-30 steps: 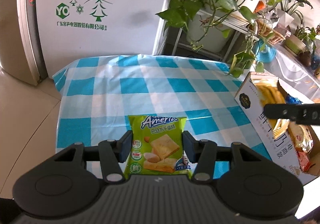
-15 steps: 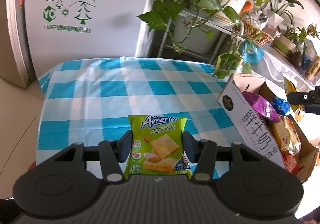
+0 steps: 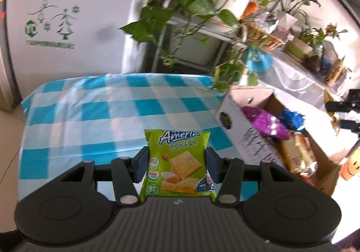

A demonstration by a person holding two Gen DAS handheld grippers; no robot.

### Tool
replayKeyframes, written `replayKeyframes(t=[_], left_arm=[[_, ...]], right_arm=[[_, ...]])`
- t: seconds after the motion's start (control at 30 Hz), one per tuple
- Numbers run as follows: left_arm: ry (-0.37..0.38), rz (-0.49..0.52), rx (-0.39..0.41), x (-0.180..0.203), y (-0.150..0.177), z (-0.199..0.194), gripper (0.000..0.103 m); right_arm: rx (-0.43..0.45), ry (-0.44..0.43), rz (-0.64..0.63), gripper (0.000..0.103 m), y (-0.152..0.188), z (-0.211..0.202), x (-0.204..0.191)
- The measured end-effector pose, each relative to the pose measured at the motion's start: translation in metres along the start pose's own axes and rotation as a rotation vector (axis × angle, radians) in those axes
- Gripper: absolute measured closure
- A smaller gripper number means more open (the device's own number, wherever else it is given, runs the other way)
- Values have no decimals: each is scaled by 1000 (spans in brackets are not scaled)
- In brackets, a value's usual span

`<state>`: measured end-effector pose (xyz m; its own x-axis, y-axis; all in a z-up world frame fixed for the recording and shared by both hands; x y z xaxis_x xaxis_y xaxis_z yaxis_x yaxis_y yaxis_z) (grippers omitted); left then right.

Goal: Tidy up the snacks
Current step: 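Carry the yellow pack with the right tool while the left tool carries the green pack over the box, then open both tools over the box to drop the yellow and green packs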

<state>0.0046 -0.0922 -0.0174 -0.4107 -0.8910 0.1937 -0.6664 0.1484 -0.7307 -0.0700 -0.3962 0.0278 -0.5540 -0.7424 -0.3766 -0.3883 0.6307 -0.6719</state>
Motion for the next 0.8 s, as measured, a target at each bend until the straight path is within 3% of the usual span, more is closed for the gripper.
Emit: replayKeyframes(t=[0.27, 0.7, 0.8], left_arm=[[87, 23, 22, 56, -22, 9, 51], [187, 50, -31, 146, -41, 51, 51], [188, 67, -40, 159, -43, 57, 42]], right_arm=[[-4, 27, 46, 48, -4, -2, 21], [-64, 17, 85, 48, 0, 3, 30], [-77, 27, 108, 45, 1, 4, 33]])
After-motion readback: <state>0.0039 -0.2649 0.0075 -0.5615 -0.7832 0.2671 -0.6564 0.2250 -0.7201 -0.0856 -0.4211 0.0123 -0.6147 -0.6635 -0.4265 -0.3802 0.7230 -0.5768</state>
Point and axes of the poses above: each gripper's, at about its wrist camera, not at the fingertips, and z roughly the way its jaws point, x to its right, y to its underside, the point moved 5 cm from there along z, roughly the way its jaws point, and after that the axes turned 5 degrees about z, right-handed, at the moved point
